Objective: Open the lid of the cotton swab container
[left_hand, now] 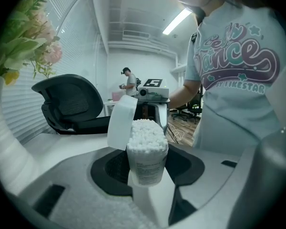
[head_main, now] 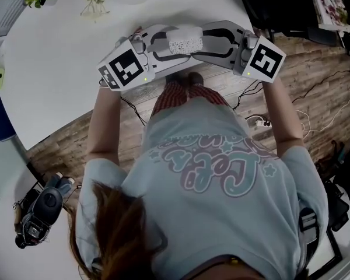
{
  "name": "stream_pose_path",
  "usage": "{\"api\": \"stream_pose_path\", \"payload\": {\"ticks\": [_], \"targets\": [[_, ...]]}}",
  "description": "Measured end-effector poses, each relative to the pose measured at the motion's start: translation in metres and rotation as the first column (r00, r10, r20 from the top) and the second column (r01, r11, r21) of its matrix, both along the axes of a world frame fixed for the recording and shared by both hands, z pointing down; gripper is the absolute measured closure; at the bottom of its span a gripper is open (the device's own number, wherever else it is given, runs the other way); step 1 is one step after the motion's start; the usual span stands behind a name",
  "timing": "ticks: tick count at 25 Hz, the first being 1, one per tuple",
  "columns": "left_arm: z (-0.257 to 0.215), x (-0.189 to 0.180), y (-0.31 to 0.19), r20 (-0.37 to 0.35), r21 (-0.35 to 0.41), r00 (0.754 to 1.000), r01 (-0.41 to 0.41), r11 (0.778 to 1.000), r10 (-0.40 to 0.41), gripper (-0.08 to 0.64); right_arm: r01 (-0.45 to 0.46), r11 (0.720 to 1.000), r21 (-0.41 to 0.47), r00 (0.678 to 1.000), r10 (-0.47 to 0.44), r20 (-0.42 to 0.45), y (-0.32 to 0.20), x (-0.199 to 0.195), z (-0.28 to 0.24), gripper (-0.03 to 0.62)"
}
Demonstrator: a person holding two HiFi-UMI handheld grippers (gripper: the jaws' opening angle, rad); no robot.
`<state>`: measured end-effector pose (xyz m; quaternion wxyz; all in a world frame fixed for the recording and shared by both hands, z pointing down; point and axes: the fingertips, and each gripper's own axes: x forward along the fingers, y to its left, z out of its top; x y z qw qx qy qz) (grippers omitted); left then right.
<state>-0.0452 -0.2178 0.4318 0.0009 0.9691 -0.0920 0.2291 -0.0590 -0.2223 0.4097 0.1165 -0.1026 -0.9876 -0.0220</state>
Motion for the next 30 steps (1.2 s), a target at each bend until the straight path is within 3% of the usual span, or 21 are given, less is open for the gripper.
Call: {"api": "stream_pose_path", "payload": {"ticks": [24,30], "targets": [[0.037,-0.005,-0.006,0.106,-0.030,0.994,-0.002,1.000,0.005,0.370,-0.026,1.000,0.008,0.996,0.026,-0.083,-0.006,-0.005,0.037,0.396],[0.046,-0.006,-0.004,0.121,-0.048,0.993,-0.003,0.999,0.008,0.370,-0.052,0.998,-0.027,0.992,0.048,-0.117,-0.005,-0.005,0.046,0.396]]}}
